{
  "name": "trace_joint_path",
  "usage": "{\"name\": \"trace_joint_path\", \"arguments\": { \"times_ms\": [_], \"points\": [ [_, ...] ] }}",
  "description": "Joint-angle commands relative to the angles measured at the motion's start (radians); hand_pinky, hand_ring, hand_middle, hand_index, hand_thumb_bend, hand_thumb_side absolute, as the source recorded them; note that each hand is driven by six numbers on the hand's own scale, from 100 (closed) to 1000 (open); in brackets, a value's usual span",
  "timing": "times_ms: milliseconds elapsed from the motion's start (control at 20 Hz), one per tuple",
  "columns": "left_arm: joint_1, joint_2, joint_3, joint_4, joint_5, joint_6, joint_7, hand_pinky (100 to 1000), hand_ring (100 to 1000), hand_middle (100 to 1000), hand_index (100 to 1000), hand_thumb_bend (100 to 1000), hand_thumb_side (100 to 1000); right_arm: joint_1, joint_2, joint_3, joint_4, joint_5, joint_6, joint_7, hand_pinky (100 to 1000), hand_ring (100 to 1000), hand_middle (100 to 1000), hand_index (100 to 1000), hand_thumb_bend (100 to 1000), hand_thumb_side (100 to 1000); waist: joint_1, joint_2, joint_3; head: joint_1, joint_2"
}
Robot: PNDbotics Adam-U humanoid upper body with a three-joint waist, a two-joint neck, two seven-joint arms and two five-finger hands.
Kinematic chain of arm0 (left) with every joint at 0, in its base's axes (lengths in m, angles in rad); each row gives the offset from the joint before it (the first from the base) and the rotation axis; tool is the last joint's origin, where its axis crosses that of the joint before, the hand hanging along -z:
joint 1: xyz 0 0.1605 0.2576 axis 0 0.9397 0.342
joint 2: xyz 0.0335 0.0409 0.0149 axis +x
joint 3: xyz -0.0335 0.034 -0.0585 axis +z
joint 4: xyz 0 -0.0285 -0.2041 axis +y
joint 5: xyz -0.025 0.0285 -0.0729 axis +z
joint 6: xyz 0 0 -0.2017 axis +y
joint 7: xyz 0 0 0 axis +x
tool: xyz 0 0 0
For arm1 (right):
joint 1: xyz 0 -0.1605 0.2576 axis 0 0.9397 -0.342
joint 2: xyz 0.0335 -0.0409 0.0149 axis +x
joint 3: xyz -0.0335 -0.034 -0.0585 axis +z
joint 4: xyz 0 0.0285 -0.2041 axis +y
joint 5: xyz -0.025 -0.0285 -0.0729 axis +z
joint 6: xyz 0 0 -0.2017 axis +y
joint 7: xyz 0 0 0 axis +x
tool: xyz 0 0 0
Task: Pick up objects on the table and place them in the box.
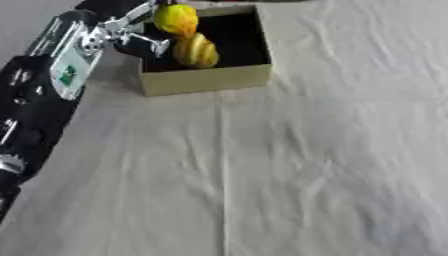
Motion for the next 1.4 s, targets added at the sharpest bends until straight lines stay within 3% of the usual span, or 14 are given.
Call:
{"name": "trace_joint_path", "arguments": {
  "times_ms": [50,150,300,350,400,500,700,1050,1100,1200,1400],
  "points": [
    [-0.025,0.005,0.021,0.011,-0.022,-0.012,0.009,741,768,697,756,100,102,-0.008,-0.015,-0.001,-0.017,-0.01,0.004,0.002,858,645,690,776,100,578,0.002,-0.02,-0.004,0.004,-0.012],
    [-0.027,0.0,0.027,0.019,-0.035,-0.005,0.023,744,774,706,781,116,120,-0.006,-0.011,0.0,-0.017,-0.011,0.007,0.004,858,645,690,776,100,580,0.003,-0.019,-0.005,0.005,-0.013],
    [-0.029,0.0,0.028,0.022,-0.079,0.016,0.039,793,844,788,906,258,301,-0.003,-0.01,0.0,-0.017,-0.011,0.008,0.005,858,644,690,776,100,579,0.004,-0.02,-0.007,0.005,-0.013],
    [-0.029,-0.001,0.029,0.022,-0.096,0.026,0.042,797,848,792,909,268,321,-0.003,-0.009,0.0,-0.017,-0.012,0.008,0.005,858,644,690,776,100,580,0.004,-0.02,-0.007,0.005,-0.013],
    [-0.029,-0.001,0.03,0.021,-0.114,0.037,0.046,829,892,831,934,347,408,-0.003,-0.009,0.001,-0.017,-0.012,0.009,0.005,858,644,689,775,100,581,0.004,-0.02,-0.007,0.004,-0.012],
    [-0.03,0.0,0.032,0.018,-0.148,0.059,0.059,849,929,848,944,416,509,-0.003,-0.007,0.001,-0.017,-0.013,0.01,0.005,858,644,689,775,100,581,0.004,-0.021,-0.006,0.002,-0.011],
    [-0.029,-0.001,0.037,0.006,-0.165,0.079,0.085,860,948,855,951,461,623,-0.001,-0.004,0.0,-0.017,-0.014,0.012,0.004,858,644,689,775,100,584,0.005,-0.023,-0.005,-0.001,-0.008],
    [-0.03,0.018,0.045,-0.102,-0.074,0.092,0.092,848,936,845,943,361,588,0.004,-0.003,-0.002,-0.017,-0.013,0.013,0.001,858,643,688,774,100,579,0.004,-0.03,0.002,-0.006,-0.002],
    [-0.026,0.026,0.049,-0.143,-0.041,0.099,0.097,840,926,839,935,281,536,0.004,-0.004,-0.004,-0.017,-0.013,0.012,-0.001,857,643,687,775,100,575,0.004,-0.032,0.003,-0.006,0.0],
    [-0.001,0.052,0.064,-0.279,0.077,0.136,0.121,832,911,832,932,129,512,0.004,-0.008,-0.008,-0.017,-0.01,0.008,-0.005,856,644,687,775,100,562,0.005,-0.034,0.008,-0.009,0.001],
    [0.117,0.129,0.127,-0.676,0.476,0.265,0.23,803,858,800,912,100,540,-0.003,-0.033,-0.023,-0.017,0.002,-0.011,-0.024,854,649,689,777,100,513,0.004,-0.037,0.02,-0.022,0.002]
  ]
}}
